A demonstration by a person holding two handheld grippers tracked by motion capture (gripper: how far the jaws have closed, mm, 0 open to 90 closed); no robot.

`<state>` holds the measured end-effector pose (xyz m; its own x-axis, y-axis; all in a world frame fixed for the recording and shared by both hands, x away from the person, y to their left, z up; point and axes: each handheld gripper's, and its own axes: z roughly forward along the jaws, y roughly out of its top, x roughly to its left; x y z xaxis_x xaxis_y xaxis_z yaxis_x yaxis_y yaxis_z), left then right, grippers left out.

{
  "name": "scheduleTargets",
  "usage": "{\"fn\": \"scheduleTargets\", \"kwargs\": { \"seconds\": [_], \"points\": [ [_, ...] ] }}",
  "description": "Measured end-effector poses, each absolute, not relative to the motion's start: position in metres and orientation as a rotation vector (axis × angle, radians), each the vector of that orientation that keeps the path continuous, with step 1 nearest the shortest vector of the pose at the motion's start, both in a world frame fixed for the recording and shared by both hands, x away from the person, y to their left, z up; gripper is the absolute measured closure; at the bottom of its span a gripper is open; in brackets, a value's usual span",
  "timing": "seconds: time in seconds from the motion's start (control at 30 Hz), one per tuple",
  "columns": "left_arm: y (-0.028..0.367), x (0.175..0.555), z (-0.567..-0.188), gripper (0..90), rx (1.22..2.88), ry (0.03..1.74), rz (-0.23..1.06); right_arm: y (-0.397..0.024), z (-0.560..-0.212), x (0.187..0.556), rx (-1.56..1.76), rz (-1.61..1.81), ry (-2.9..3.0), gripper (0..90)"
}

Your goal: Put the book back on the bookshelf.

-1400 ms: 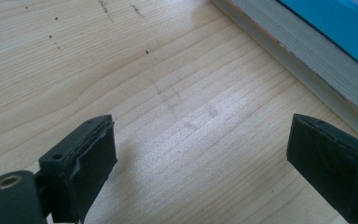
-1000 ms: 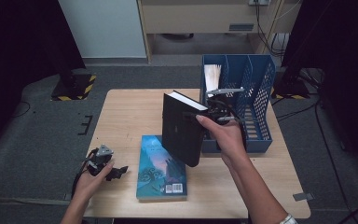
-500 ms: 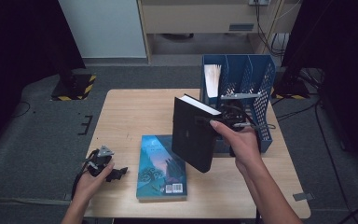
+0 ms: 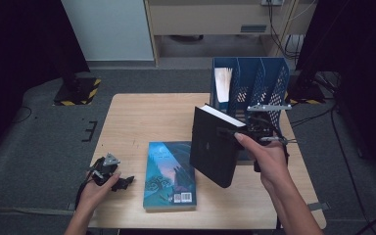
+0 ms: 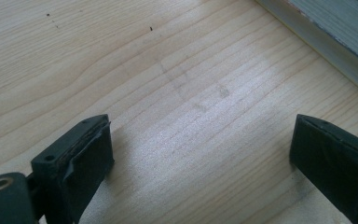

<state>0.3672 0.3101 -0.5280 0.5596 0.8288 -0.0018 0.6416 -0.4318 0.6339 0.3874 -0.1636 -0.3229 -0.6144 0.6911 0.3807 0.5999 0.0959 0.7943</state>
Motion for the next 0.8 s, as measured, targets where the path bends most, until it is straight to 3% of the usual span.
{"fn": "scheduleTargets", "kwargs": {
  "seconds": [0.33,0.8],
  "points": [
    [0.31,0.366,-0.532,0.0,2.197,1.147,0.428,-0.183,-0.318,0.375,1.349,1.575,2.212,53.2],
    [0.313,0.364,-0.536,0.0,2.15,1.117,0.453,-0.221,-0.311,0.359,1.399,1.566,2.142,53.2]
  ]
}}
